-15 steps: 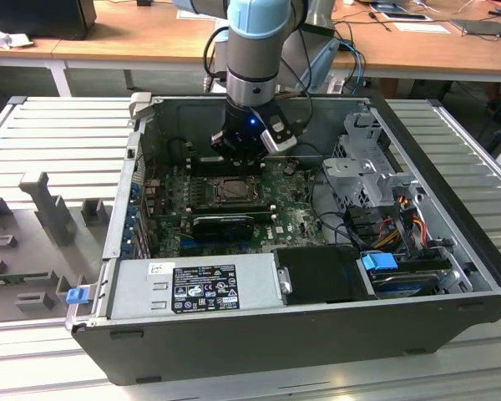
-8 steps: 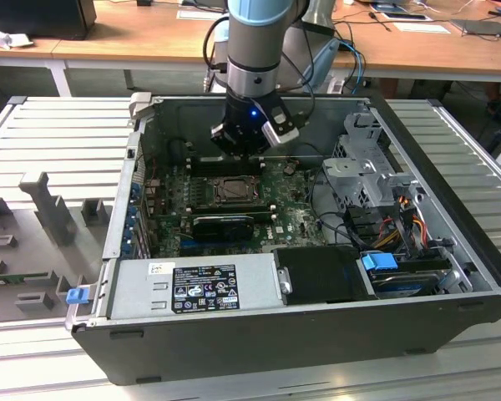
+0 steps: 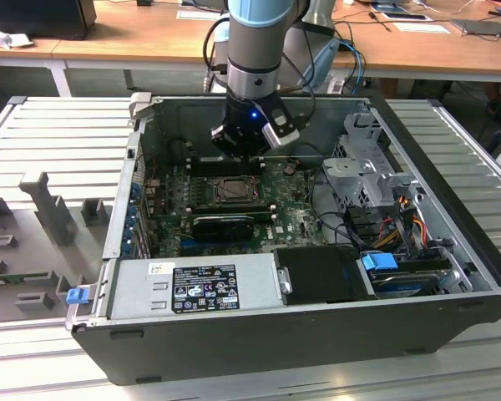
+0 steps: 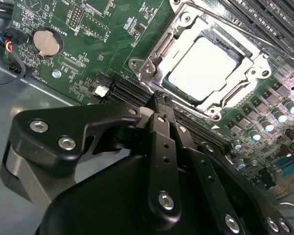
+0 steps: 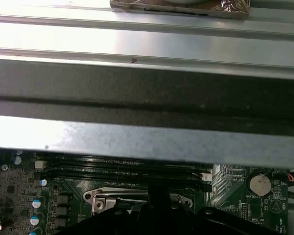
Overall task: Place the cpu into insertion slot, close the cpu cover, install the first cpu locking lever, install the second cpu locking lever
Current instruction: 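Install the second cpu locking lever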
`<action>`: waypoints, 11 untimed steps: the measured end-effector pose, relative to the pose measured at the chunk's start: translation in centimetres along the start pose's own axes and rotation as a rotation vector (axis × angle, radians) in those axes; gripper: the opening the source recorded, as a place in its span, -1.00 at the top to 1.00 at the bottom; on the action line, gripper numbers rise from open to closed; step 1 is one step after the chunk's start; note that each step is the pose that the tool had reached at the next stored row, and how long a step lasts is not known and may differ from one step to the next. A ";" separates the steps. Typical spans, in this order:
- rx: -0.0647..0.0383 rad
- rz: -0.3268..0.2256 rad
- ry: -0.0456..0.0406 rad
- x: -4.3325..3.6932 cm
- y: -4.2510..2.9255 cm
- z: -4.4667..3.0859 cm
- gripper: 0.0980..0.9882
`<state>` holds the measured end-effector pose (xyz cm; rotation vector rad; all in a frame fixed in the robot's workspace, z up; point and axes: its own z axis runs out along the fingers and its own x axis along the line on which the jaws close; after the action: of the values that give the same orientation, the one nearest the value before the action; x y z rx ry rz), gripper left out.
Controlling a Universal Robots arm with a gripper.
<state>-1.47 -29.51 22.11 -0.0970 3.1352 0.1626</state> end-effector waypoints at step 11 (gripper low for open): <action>0.000 0.000 0.0000 -0.01 -0.38 -0.03 0.98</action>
<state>-1.44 -29.88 22.10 -0.0970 3.1352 0.1626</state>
